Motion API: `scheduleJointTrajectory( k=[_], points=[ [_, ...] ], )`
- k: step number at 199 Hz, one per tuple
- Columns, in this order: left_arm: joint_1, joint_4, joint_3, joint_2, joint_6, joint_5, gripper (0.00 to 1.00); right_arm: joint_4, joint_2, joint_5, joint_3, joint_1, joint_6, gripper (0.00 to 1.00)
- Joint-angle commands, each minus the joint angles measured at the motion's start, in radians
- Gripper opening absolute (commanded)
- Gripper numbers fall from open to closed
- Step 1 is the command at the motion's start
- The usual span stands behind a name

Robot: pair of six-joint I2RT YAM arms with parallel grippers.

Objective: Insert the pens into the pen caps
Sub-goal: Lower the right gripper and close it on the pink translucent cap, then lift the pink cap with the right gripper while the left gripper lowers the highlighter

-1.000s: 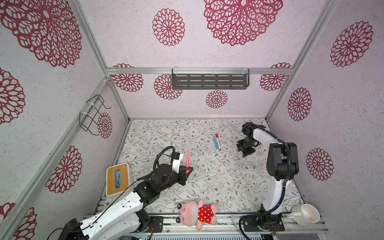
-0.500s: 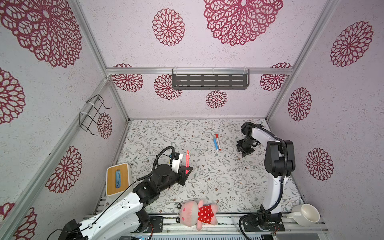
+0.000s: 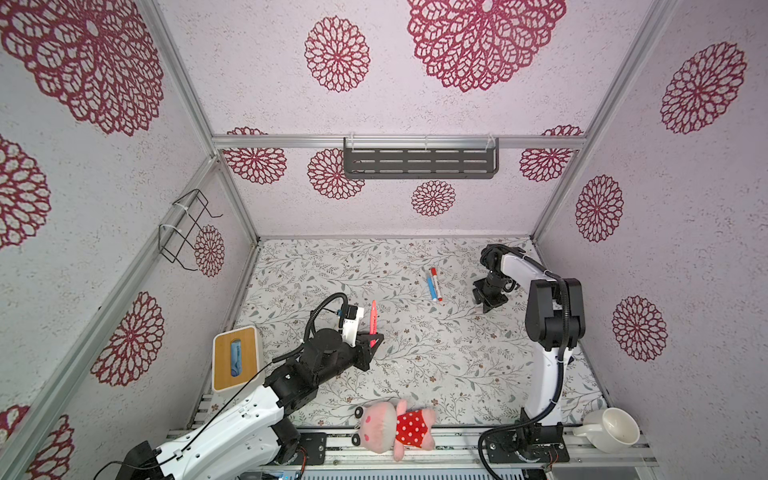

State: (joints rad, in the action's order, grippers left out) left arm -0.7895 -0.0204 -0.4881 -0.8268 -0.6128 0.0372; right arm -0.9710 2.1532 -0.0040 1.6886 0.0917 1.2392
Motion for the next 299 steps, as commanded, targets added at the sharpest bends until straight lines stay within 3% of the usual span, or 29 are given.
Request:
scheduleJointTrajectory(
  k=[1, 133, 161, 213, 299],
  points=[
    [0.009, -0.007, 0.005, 0.016, 0.013, -0.014, 0.0, -0.075, 0.015, 0.045, 0.034, -0.005, 0.015, 0.4],
    [0.014, -0.039, -0.004, 0.045, 0.024, -0.024, 0.0, -0.072, 0.054, 0.056, 0.034, 0.011, -0.001, 0.32],
    [0.016, -0.044, -0.001, 0.052, 0.021, -0.024, 0.0, -0.074, 0.053, 0.068, 0.033, 0.021, -0.01, 0.22],
    [0.016, -0.052, 0.014, 0.08, 0.015, -0.031, 0.0, -0.06, 0.044, 0.077, 0.024, 0.056, -0.033, 0.13],
    [0.014, -0.073, 0.023, 0.111, 0.017, -0.01, 0.0, 0.018, -0.142, 0.068, -0.003, 0.125, -0.137, 0.06]
  ],
)
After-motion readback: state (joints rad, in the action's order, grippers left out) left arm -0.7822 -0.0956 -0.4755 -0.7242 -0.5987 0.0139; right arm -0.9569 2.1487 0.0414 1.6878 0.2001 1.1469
